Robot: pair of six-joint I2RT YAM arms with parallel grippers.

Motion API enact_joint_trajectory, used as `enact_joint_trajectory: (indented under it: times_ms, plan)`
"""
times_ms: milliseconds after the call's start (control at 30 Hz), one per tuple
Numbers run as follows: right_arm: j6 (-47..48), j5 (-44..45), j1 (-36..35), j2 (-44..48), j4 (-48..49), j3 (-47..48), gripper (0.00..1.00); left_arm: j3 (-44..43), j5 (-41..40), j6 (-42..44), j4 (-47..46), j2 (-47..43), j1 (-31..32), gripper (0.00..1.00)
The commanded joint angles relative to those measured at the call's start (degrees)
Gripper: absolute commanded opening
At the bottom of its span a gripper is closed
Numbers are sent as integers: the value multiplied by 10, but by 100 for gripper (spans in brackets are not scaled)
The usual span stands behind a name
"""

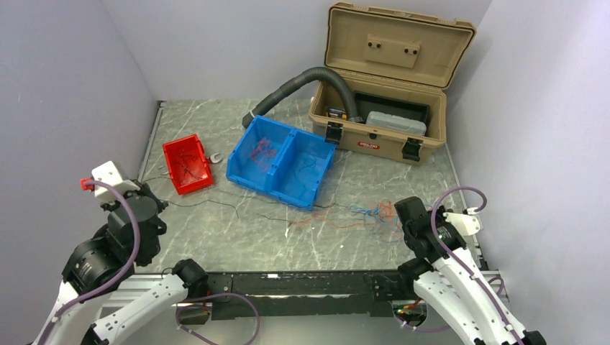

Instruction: Untangle the cables

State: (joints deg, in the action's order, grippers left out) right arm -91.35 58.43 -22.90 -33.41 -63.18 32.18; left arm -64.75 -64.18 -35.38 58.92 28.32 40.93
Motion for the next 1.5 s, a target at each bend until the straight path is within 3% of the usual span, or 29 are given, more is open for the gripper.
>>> enact_joint_trajectory:
  times_ms: [0, 133, 167, 233, 333, 400, 467, 500, 633, 867, 1267, 1400, 1467]
  plan:
    - [52, 28, 2, -5, 15, 16, 0, 24, -29, 30, -24, -27, -3, 0]
    - [173, 3, 2, -18, 88, 25, 0, 82, 110, 138, -158, -51, -3, 0]
    - [234, -16, 2, -18, 139, 22, 5, 92, 144, 153, -180, -54, -3, 0]
    - [404, -103, 2, -17, 252, 12, 21, 108, 219, 185, -222, -57, -3, 0]
    - [601, -352, 1, -16, 385, -9, 52, 125, 278, 206, -256, -52, -3, 1]
    - [631, -472, 1, -27, 431, -20, 65, 123, 282, 203, -251, -39, -3, 1]
    - [641, -541, -1, -52, 456, -22, 80, 117, 276, 197, -239, -26, -3, 1]
    - [641, -560, -6, -69, 459, -19, 83, 115, 272, 194, -235, -21, -3, 1]
    - [653, -581, -64, -131, 459, 0, 84, 117, 275, 194, -237, -12, -3, 1]
    - [676, -581, -241, -250, 457, 28, 85, 117, 267, 193, -235, -6, -4, 0]
    - [683, -623, -314, -396, 518, 38, 79, 115, 256, 199, -223, -15, -4, 0]
    - [675, -602, -324, -428, 518, 44, 65, 115, 247, 196, -220, -18, -4, 0]
    - [657, -558, -324, -432, 503, 49, 41, 115, 237, 195, -214, -18, -4, 0]
